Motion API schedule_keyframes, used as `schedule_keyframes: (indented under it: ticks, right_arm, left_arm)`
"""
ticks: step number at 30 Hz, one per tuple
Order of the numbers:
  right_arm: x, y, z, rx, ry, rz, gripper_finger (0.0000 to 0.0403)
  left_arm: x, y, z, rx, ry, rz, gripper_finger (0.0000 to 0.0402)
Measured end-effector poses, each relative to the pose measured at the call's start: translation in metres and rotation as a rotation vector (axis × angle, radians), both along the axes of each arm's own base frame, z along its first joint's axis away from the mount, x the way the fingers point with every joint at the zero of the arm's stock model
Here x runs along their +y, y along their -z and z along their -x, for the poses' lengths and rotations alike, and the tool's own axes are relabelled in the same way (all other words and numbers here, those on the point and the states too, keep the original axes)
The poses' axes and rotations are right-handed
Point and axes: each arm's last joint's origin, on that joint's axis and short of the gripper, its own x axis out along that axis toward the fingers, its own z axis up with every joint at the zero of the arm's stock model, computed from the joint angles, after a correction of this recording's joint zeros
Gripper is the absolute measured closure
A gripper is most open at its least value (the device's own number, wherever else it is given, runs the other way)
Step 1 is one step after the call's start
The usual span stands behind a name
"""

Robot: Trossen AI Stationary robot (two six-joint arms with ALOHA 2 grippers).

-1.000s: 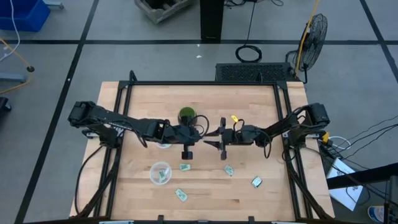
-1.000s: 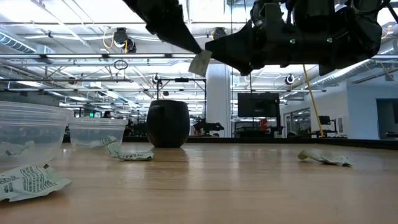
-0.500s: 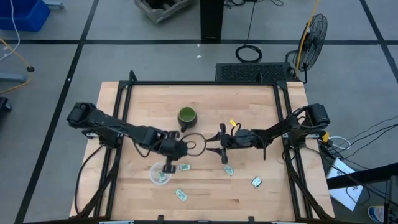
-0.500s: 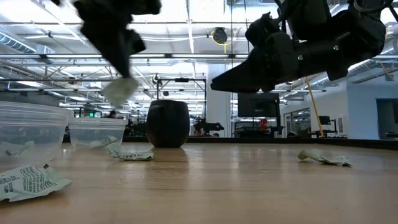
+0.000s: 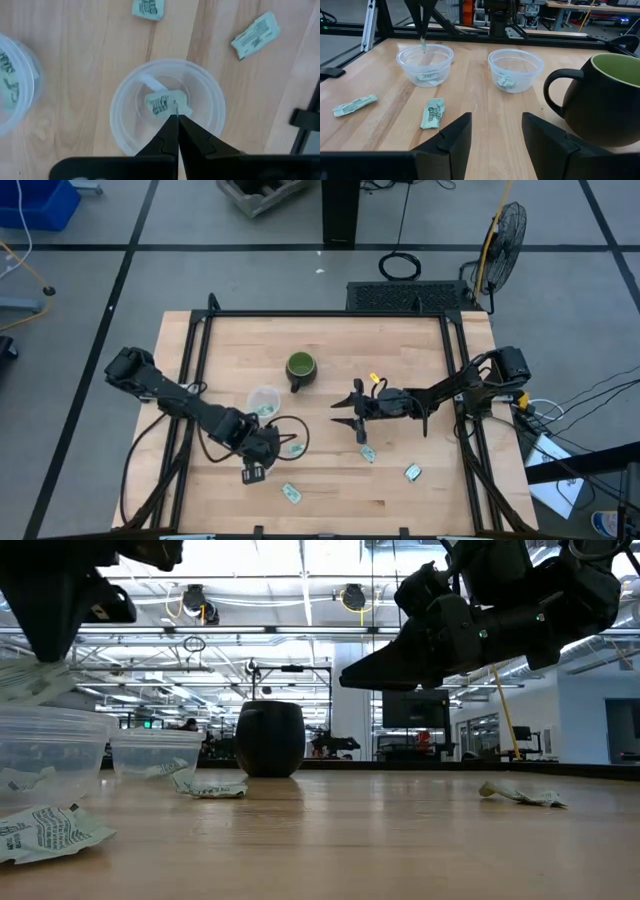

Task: Pick and place Stevia / Truvia into bins
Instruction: Put the green stevia packet into the bottom transparent container

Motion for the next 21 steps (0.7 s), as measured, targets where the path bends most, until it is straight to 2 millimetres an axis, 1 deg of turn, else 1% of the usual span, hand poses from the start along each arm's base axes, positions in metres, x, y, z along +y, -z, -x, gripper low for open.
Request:
schedule_keyframes:
  ticks: [4, 7, 9, 13, 16, 21]
  right_arm:
    - [0.0, 0.0, 0.0, 0.0, 0.0, 0.0, 0.0234]
    - [0.0, 0.0, 0.0, 0.0, -0.001, 0.0, 0.0234]
    - [0.0, 0.0, 0.0, 0.001, -0.002, 0.0, 0.0234]
    - [0.0, 0.0, 0.0, 0.001, -0.002, 0.0, 0.0234]
    - [0.0, 0.0, 0.0, 0.001, -0.003, -0.001, 0.0234]
    - [0.0, 0.0, 0.0, 0.002, -0.003, 0.0, 0.0234]
  left_arm:
    - [0.0, 0.0, -0.001, -0.023, -0.008, -0.028, 0.0398]
    - [0.001, 0.0, -0.002, -0.04, -0.026, -0.036, 0.0393]
    - [0.002, 0.005, -0.003, -0.031, -0.034, -0.025, 0.0393]
    - [0.005, 0.02, 0.002, 0.039, -0.076, -0.001, 0.0397]
    - [0.009, 0.03, 0.004, 0.055, -0.101, -0.002, 0.0384]
    - [0.017, 0.036, 0.002, 0.061, -0.2, 0.0, 0.0363]
